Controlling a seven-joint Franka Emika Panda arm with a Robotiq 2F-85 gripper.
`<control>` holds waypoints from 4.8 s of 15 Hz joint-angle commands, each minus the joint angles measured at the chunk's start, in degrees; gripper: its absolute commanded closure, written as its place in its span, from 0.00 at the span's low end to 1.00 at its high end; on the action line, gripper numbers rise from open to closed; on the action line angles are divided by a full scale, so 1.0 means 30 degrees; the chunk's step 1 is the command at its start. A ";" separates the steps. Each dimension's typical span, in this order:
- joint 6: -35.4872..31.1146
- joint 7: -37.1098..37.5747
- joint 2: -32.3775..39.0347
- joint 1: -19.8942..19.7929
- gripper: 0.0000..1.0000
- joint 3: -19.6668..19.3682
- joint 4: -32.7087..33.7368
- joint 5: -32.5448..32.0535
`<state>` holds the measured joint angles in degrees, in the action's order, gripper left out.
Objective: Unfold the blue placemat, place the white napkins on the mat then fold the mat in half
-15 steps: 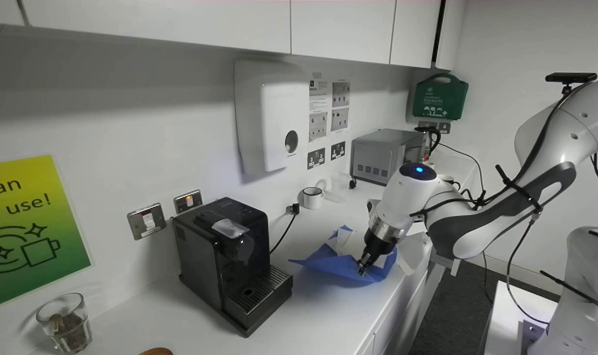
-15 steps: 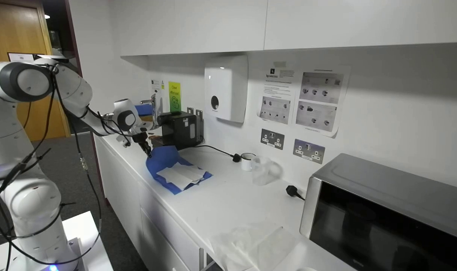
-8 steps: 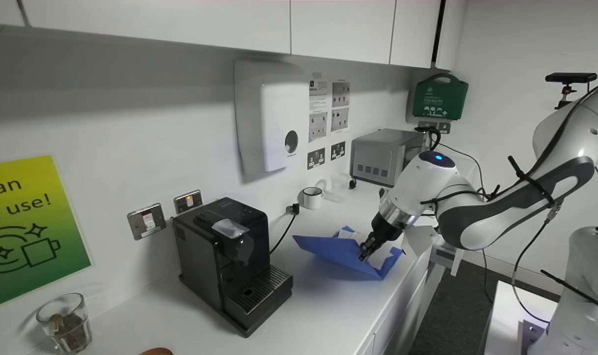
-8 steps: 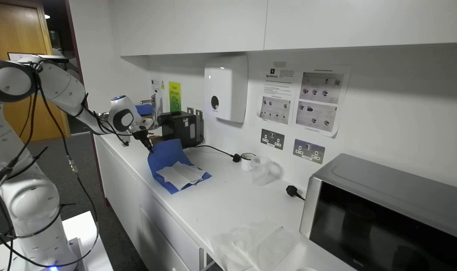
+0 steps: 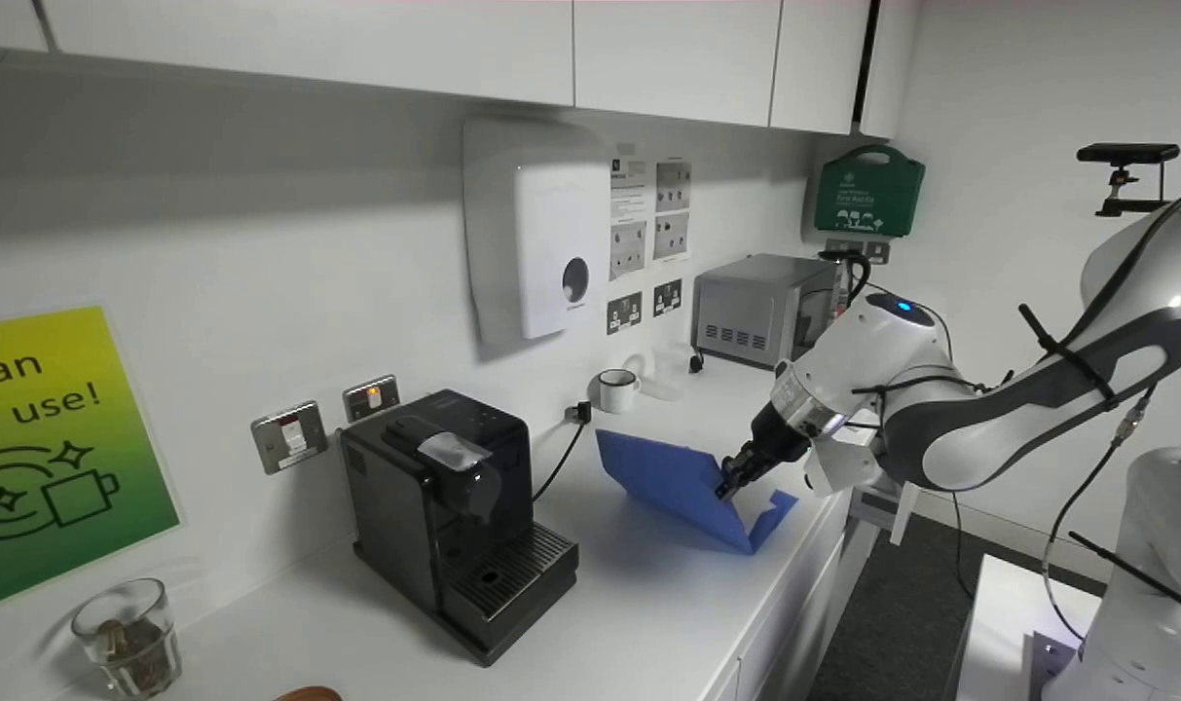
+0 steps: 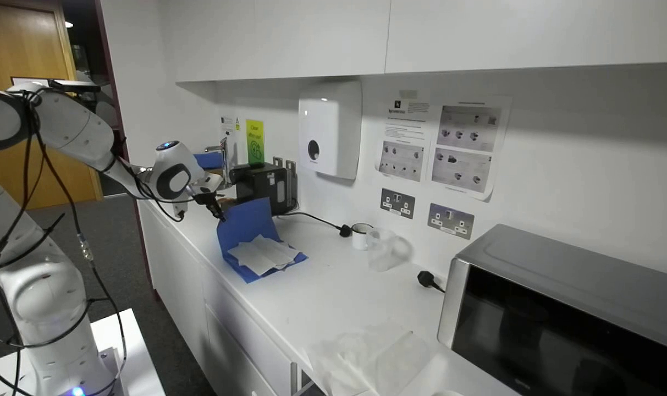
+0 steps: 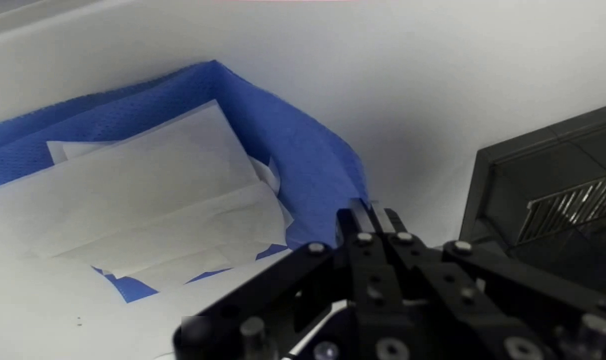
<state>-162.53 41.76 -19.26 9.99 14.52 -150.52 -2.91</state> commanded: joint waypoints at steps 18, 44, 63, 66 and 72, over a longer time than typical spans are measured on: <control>-0.3544 -0.5055 -0.2797 0.0619 1.00 -0.1954 -0.3712 0.7194; -0.3355 -0.6713 -0.1682 0.0209 1.00 -0.4710 -0.2790 0.7345; -0.3043 -0.5976 -0.1190 -0.1204 0.00 -0.3962 -0.2802 0.6745; -0.2632 -0.4303 -0.1278 -0.3972 0.00 -0.1645 -0.2828 0.5078; -0.0009 0.0089 -0.3485 -0.8800 0.00 0.4102 -0.2789 0.0091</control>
<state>-167.32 37.04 -24.58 -12.80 21.40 -158.90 2.31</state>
